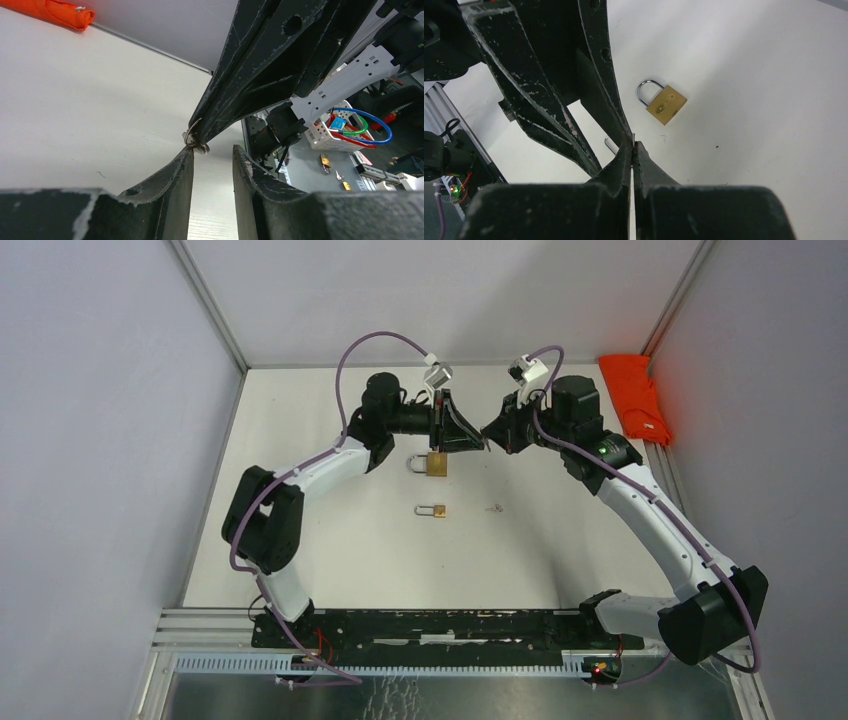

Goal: Unlock with the key
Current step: Pick up the key from the center of the board.

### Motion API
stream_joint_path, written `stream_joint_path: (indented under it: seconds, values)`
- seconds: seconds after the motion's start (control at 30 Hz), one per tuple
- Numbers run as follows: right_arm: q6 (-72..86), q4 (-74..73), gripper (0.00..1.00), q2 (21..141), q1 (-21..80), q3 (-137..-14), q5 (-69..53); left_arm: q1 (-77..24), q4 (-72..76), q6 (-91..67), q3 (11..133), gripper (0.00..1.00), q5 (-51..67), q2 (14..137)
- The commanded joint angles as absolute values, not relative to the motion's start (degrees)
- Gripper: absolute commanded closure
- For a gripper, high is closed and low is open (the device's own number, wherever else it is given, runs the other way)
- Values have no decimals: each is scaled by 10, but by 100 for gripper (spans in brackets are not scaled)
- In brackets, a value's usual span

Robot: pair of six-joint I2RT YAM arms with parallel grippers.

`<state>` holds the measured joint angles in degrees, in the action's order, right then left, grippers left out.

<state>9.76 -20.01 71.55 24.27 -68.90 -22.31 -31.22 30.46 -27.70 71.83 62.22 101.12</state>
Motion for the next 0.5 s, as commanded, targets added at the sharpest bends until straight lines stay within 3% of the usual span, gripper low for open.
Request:
stream_joint_path:
  seconds: [0.0, 0.47]
  values:
    - [109, -165, 100, 711, 246, -723, -229, -322, 329, -259, 737, 60, 640, 1016]
    - [113, -169, 100, 707, 246, -729, -240, -322, 333, -262, 753, 58, 626, 1032]
